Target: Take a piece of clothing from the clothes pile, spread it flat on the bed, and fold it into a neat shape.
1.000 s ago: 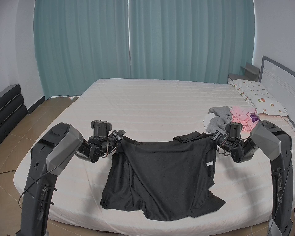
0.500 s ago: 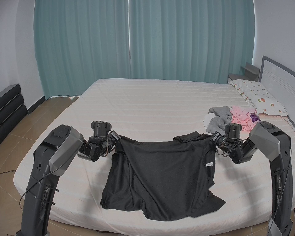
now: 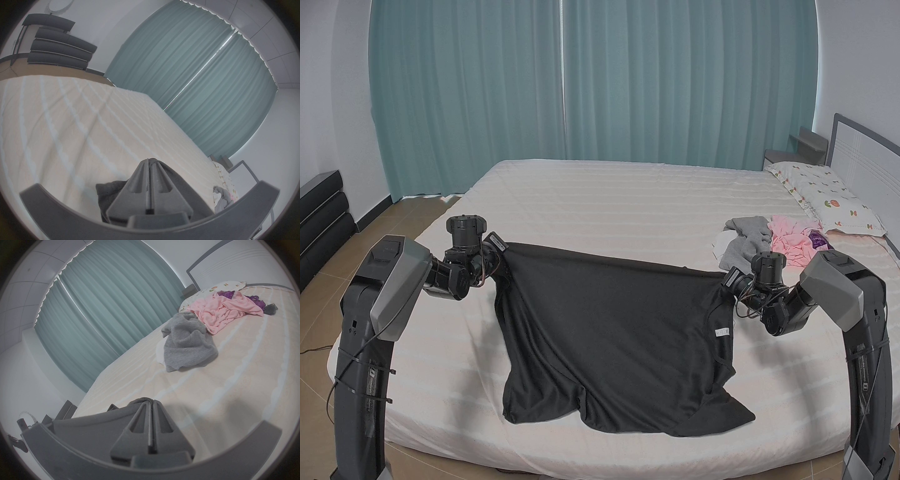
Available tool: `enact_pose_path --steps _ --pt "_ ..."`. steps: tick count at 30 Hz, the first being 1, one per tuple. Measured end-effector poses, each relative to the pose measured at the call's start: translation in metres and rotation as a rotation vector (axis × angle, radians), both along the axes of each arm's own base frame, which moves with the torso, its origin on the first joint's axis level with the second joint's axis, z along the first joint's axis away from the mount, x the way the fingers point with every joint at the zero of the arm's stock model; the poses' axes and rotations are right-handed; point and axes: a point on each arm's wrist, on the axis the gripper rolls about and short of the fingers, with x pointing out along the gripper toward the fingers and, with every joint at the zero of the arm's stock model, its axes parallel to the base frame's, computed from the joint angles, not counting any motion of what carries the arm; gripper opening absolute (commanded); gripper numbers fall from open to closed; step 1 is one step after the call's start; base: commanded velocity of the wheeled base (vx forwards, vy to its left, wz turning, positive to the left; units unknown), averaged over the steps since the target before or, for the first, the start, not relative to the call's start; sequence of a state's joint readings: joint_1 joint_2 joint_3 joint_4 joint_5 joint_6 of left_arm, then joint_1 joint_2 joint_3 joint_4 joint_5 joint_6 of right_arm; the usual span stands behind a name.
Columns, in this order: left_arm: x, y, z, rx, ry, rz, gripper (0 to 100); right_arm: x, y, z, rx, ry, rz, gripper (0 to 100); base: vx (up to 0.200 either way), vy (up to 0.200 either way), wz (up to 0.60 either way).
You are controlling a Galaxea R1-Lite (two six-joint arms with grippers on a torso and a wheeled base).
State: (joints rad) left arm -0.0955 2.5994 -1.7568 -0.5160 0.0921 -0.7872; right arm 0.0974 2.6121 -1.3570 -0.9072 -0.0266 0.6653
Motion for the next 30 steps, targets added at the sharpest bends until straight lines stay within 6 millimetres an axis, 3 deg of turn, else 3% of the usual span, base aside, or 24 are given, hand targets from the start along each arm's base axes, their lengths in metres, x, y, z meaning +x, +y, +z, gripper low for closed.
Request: enact_pose_path --steps 6,10,18,25,26,27,28,30 --pt "0.009 0.015 0.022 0.002 -0.074 0.027 0 0.010 0.005 0.007 -0.004 -0.050 -0.014 0 0.000 0.000 0.00" --pt "0.012 0.019 0.026 0.028 -0.094 0.029 0 0.013 0.016 -0.001 -0.014 -0.049 -0.001 0 0.000 0.000 0.00" --pt "0.015 0.016 -0.002 0.055 -0.046 0.021 0 0.017 0.031 -0.015 -0.027 -0.048 0.009 0 0.000 0.000 0.00" --pt "0.016 0.007 -0.032 0.059 0.010 0.002 0 0.017 0.033 -0.021 -0.030 -0.039 0.011 0 0.000 0.000 0.00" --pt "0.016 0.006 -0.036 0.060 0.018 0.000 0 0.017 0.033 -0.021 -0.030 -0.037 0.012 100 0.000 0.000 0.00" --pt "0.016 0.005 -0.039 0.060 0.025 -0.002 0 0.017 0.033 -0.022 -0.029 -0.034 0.013 100 0.000 0.000 0.00" --pt "0.016 0.004 -0.042 0.060 0.031 -0.004 100 0.016 0.032 -0.023 -0.029 -0.031 0.012 100 0.000 0.000 0.00" --pt "0.015 0.003 -0.046 0.061 0.039 -0.006 100 0.016 0.032 -0.022 -0.024 -0.031 0.010 100 0.000 0.000 0.00"
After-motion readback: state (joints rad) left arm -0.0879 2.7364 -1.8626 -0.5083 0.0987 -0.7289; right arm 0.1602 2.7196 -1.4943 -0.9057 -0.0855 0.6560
